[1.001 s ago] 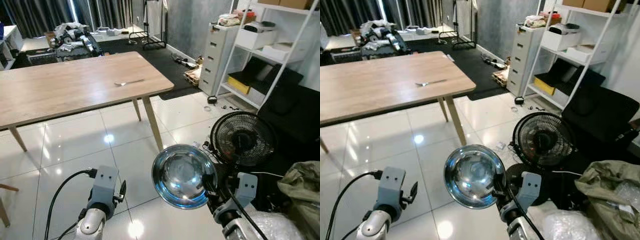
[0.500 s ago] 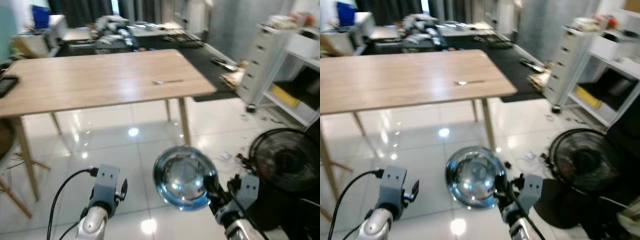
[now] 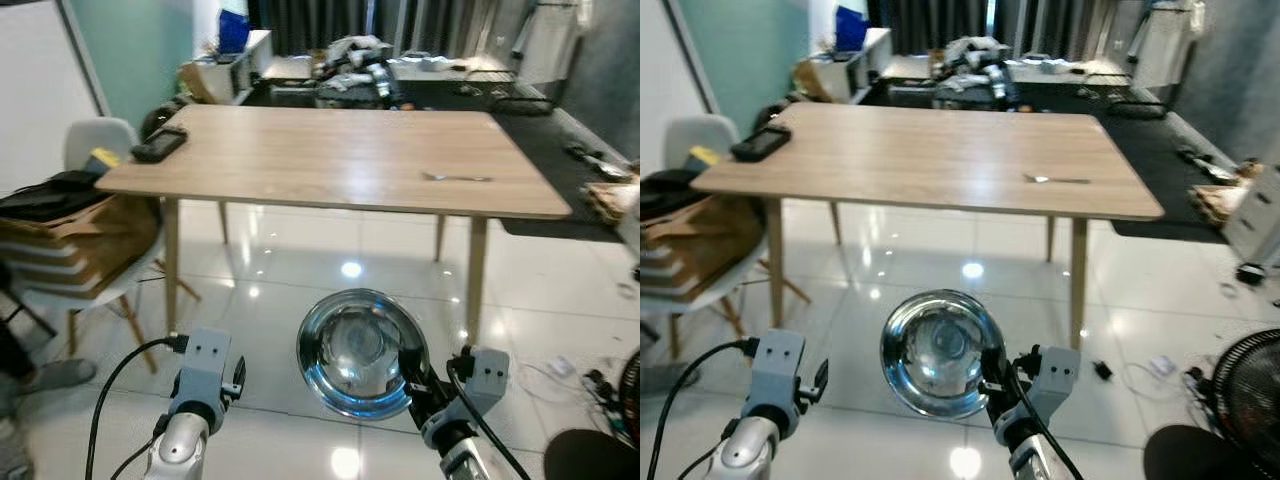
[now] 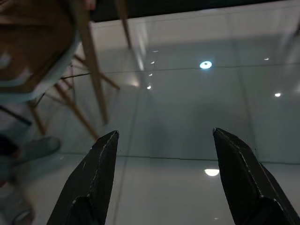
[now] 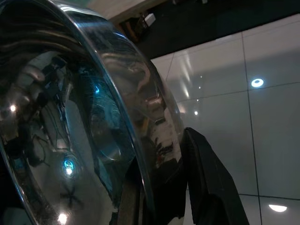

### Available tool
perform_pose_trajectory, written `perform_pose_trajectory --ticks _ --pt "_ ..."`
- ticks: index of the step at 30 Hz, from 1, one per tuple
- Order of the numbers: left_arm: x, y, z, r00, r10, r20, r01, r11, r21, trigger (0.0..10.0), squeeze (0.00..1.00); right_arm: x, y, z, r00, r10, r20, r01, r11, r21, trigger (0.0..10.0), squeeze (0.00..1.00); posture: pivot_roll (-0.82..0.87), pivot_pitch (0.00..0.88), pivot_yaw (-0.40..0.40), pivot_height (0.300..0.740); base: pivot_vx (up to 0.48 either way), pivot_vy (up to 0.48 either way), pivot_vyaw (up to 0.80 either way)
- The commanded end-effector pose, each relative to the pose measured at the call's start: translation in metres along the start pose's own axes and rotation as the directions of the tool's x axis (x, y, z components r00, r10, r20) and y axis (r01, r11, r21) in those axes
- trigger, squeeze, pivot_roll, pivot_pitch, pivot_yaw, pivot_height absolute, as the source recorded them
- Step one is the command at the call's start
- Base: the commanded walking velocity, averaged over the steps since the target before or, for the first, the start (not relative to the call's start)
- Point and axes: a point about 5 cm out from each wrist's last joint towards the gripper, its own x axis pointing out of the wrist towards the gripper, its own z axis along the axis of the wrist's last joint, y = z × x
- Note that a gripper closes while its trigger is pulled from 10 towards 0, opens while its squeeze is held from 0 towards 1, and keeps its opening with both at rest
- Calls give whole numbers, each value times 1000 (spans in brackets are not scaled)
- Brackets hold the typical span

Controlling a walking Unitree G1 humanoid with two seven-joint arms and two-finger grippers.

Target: Setting the table

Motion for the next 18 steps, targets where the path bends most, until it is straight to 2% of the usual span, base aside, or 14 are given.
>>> perform_pose_trajectory --ticks 1,7,12,14,16,18 --pt "1 1 -4 1000 15 -27 -15 1000 16 10000 0 -1 -6 3 999 -38 21 38 999 -5 10000 0 26 32 62 740 405 0 0" --pt "7 6 11 999 39 13 -39 999 5 10000 0 5 -2 25 992 -53 112 53 999 0 10000 0 28 35 65 740 461 0 0" --pt "10 7 37 994 30 108 -31 999 8 10000 0 11 11 58 970 -36 240 42 999 -17 10000 0 31 37 66 740 461 0 0" --pt "10 7 42 992 26 127 -28 1000 13 10000 0 12 12 64 965 -37 260 42 999 -15 10000 0 31 37 66 740 461 0 0" --pt "11 7 61 980 8 198 -14 1000 27 10000 0 17 21 88 939 -24 344 32 999 -18 10000 0 34 36 68 740 461 0 0" --pt "12 7 65 977 4 213 -11 999 31 10000 0 18 23 94 932 -20 363 29 999 -19 10000 0 34 36 68 740 461 0 0"
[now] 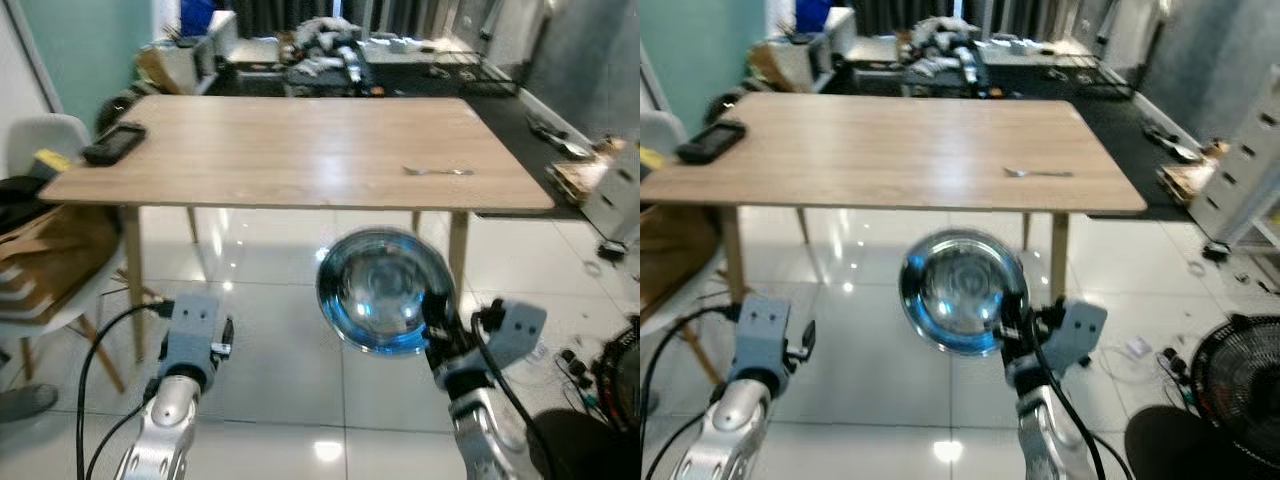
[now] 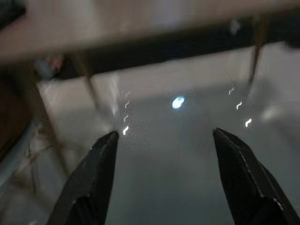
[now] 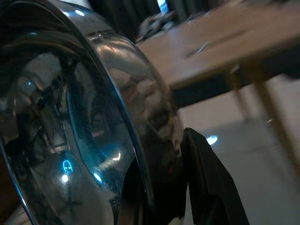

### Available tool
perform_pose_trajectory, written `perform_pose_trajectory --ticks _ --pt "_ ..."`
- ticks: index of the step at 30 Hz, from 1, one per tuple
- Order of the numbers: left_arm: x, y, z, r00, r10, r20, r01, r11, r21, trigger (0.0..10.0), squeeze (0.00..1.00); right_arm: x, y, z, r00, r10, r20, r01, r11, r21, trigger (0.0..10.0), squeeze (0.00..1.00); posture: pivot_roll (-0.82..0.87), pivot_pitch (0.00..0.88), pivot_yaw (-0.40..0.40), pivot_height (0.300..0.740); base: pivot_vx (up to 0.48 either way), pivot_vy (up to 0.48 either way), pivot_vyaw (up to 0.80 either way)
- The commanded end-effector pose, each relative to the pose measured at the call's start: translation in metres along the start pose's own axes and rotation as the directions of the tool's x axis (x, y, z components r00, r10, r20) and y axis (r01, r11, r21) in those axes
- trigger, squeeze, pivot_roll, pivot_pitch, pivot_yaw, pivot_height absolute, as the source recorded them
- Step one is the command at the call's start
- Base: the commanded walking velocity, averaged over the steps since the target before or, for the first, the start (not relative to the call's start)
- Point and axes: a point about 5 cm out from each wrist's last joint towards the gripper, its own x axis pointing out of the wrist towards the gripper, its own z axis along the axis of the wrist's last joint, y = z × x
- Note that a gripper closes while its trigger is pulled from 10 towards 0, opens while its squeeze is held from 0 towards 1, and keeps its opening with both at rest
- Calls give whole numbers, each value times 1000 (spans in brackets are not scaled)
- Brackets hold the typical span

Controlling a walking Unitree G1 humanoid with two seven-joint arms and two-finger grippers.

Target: Setting the table

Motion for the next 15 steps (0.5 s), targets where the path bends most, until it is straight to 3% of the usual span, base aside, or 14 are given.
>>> perform_pose_trajectory --ticks 1,7,15 --pt "-1 12 1 1000 25 3 -25 999 29 10000 0 8 16 17 996 42 79 -44 999 25 10000 0 40 34 68 740 461 0 0" --pt "2 12 19 998 -5 68 2 999 50 10000 0 16 12 38 989 38 142 -39 999 7 10000 0 46 33 70 740 461 0 0" --pt "1 12 23 997 -16 73 12 999 50 10000 0 16 8 40 989 21 144 -21 1000 -3 10000 0 49 32 73 740 461 0 0"
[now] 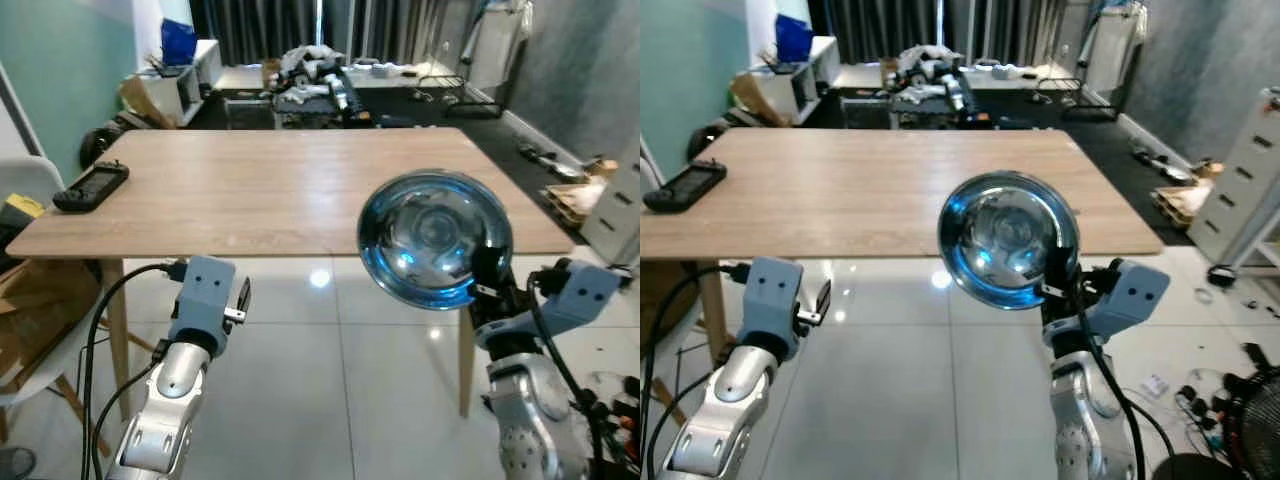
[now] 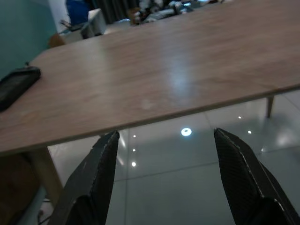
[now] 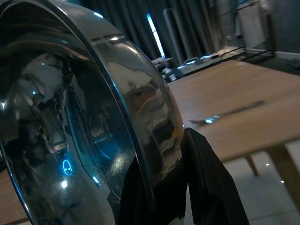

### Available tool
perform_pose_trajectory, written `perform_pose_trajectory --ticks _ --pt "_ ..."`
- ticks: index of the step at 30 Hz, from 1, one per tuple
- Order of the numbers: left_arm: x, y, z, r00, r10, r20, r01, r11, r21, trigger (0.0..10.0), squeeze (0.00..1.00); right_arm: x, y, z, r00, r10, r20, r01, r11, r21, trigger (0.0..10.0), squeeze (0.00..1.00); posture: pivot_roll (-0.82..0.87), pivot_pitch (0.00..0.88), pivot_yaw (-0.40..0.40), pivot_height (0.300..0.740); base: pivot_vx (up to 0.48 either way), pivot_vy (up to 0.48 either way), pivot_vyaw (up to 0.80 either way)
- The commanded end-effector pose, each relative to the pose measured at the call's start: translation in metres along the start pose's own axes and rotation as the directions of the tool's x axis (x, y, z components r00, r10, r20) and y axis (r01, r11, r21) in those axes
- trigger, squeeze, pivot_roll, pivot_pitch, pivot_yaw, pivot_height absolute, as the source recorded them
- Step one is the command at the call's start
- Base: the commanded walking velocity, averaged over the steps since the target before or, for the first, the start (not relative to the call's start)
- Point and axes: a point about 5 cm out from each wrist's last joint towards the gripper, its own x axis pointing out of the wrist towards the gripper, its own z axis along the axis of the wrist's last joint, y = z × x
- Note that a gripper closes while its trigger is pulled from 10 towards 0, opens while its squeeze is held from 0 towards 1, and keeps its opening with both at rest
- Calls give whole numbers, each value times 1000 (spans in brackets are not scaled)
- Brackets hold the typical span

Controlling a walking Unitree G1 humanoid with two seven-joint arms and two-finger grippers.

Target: Setting the table

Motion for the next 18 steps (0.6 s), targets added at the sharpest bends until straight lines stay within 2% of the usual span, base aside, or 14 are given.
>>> perform_pose_trajectory --ticks 1,16,18 --pt "-2 5 -3 1000 10 -18 -10 1000 4 10000 0 0 7 1 1000 24 10 -25 1000 18 10000 0 49 32 73 740 461 0 0" --pt "-2 5 -3 1000 1 -28 -1 1000 0 10000 0 -4 -1 -14 999 -4 -54 4 1000 -3 10000 0 55 22 72 740 461 0 0" --pt "-2 5 -3 1000 -1 -29 1 1000 -1 10000 0 -5 -5 -17 997 -16 -69 14 1000 -28 10000 0 54 22 73 740 461 0 0"
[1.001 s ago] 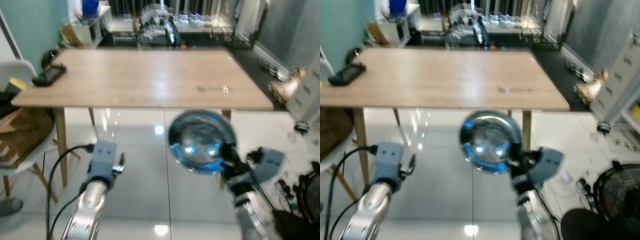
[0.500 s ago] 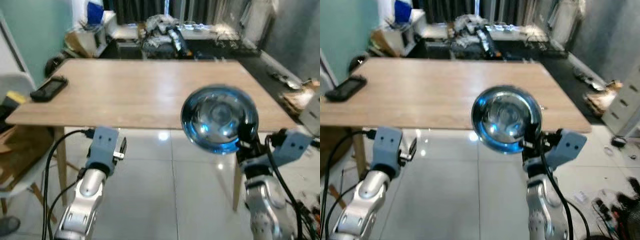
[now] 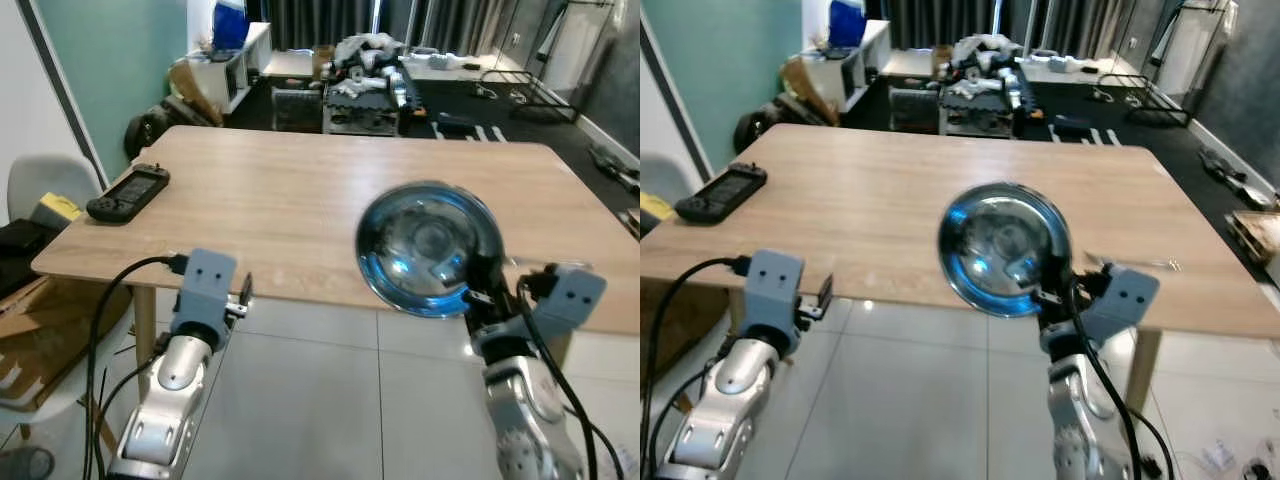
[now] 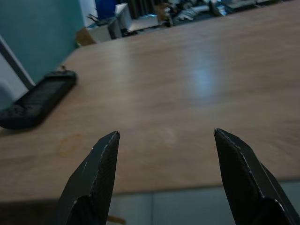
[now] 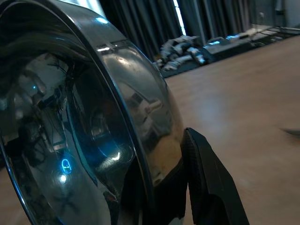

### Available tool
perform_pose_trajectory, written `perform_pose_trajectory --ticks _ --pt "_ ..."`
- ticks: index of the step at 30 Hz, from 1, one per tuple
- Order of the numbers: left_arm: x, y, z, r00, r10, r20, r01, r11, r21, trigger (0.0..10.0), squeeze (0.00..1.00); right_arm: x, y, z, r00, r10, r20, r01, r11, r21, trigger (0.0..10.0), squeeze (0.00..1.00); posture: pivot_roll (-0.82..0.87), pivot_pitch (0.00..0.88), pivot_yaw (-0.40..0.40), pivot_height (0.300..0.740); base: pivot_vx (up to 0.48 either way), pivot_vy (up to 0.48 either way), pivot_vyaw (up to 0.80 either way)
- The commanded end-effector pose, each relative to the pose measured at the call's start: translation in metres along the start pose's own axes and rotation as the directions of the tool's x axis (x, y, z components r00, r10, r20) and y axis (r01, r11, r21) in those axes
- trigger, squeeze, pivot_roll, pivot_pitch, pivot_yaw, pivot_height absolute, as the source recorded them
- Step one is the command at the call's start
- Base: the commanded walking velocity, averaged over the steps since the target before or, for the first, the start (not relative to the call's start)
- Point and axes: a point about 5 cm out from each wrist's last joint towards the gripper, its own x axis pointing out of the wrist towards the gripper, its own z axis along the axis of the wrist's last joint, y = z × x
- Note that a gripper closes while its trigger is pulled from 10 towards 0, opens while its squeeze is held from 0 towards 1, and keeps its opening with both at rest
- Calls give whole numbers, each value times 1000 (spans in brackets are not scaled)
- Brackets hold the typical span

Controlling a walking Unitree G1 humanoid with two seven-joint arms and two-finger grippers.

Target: Setting the table

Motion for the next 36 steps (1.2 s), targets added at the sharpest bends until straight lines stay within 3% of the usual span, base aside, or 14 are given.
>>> perform_pose_trajectory --ticks 1,5,23,32,36 --pt "-2 2 -5 1000 4 -26 -4 1000 -3 10000 0 0 -2 -5 1000 -8 -18 8 1000 -28 10000 0 54 21 72 740 461 0 0" --pt "0 3 -3 1000 0 -21 0 1000 3 10000 0 1 -13 -5 999 -36 -20 35 998 -58 10000 0 53 24 73 740 461 0 0" --pt "8 5 4 1000 -4 5 4 1000 30 10000 0 -1 -8 -9 999 -26 -25 25 999 -24 10000 0 46 23 79 740 469 0 0" --pt "6 -2 2 999 -40 -14 40 999 15 10000 0 -2 -10 -9 999 -32 -25 32 999 -27 10000 0 48 23 73 740 0 0 0" --pt "4 -4 -1 997 -63 -38 63 998 9 10000 0 -2 -13 -14 997 -49 -66 43 996 -82 10000 0 52 25 69 740 0 0 0"
